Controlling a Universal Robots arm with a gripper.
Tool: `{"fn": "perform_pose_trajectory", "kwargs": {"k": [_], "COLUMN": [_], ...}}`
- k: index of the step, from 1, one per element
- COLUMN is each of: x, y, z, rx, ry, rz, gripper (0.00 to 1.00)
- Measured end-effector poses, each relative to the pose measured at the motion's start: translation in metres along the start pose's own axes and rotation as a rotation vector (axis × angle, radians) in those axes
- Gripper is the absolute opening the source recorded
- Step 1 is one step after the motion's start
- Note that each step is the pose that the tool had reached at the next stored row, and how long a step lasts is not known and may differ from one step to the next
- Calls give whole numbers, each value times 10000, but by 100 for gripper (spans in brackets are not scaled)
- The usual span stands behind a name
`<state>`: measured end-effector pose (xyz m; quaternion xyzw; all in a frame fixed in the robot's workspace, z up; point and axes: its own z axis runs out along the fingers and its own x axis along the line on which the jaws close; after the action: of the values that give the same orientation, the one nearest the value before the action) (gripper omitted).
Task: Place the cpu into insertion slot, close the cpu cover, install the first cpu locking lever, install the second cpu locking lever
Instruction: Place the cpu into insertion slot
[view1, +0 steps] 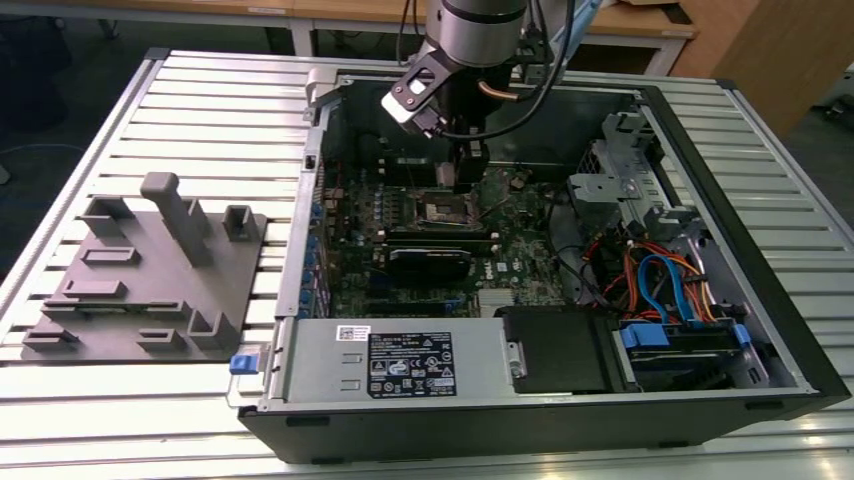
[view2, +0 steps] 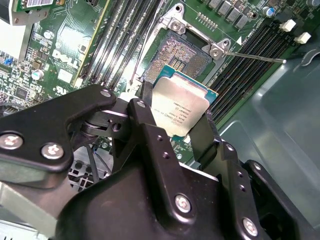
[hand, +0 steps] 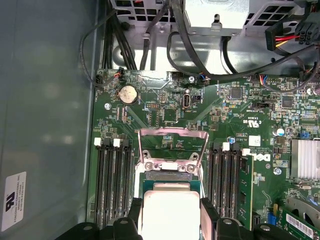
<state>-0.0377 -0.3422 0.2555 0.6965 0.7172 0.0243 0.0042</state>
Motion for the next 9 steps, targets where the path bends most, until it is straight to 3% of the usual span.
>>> {"fn": "perform_pose_trajectory", "kwargs": {"k": [9], "x": [0], "y": [0], "z": [3], "rx": [0], "ry": [0], "rz": [0], "gripper": [54]}}
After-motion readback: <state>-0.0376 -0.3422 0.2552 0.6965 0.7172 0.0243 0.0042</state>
